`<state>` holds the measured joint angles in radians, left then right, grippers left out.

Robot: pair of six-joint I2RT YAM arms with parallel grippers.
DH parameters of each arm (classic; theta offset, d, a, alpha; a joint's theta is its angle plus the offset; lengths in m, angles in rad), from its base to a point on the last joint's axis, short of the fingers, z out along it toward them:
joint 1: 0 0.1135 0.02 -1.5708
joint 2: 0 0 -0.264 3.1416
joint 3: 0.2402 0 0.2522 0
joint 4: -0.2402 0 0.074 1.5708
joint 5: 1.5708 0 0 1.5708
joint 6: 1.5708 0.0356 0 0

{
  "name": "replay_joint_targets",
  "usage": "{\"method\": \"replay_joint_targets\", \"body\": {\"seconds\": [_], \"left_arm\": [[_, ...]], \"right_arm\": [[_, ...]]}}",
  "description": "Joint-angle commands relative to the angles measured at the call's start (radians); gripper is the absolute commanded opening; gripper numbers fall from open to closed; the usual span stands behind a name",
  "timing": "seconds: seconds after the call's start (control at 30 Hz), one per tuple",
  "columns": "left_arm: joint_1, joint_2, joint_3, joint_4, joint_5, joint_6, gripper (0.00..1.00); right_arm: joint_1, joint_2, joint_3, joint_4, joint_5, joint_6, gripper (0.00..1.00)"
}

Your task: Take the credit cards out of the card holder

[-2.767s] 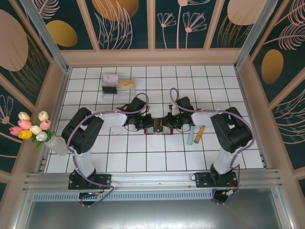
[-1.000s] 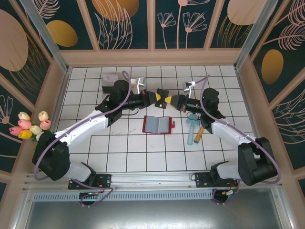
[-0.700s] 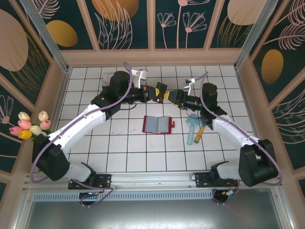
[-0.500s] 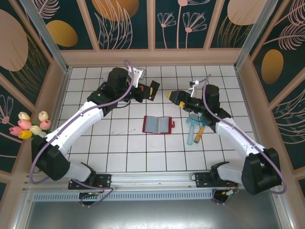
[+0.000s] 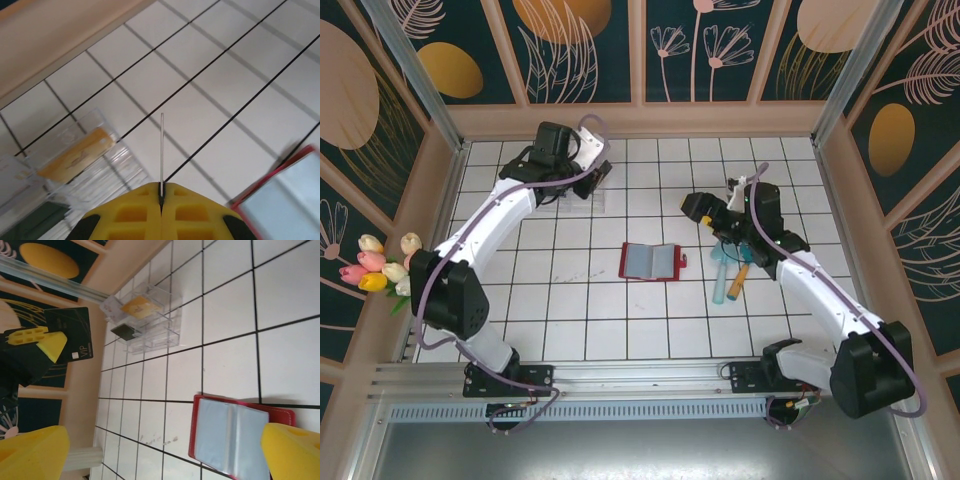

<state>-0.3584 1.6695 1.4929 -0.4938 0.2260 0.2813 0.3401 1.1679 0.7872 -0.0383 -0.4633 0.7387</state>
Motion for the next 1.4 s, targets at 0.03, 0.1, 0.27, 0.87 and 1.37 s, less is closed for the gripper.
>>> {"method": "replay_joint_targets", "body": {"seconds": [0.03,0.1,0.27,0.87,1.37], "left_arm": [[0.078,0.038,0.017,-0.019,0.000,0.254,0.00],[0.103,0.072,0.025,-0.051,0.025,0.378,0.00],[0.133,0.149,0.132,-0.271,0.027,0.670,0.00],[0.210,0.306,0.243,-0.299,-0.186,0.913,0.00],[0.226,0.371,0.270,-0.245,-0.163,0.974,0.00]], "right_arm": [[0.003,0.067,0.055,-0.029,0.010,-0.006,0.99],[0.001,0.096,0.072,-0.029,0.005,-0.013,0.99],[0.001,0.175,0.137,-0.041,-0.039,-0.049,0.99],[0.002,0.322,0.232,-0.052,-0.064,-0.046,0.99],[0.035,0.346,0.234,-0.042,-0.061,0.004,0.99]]}}
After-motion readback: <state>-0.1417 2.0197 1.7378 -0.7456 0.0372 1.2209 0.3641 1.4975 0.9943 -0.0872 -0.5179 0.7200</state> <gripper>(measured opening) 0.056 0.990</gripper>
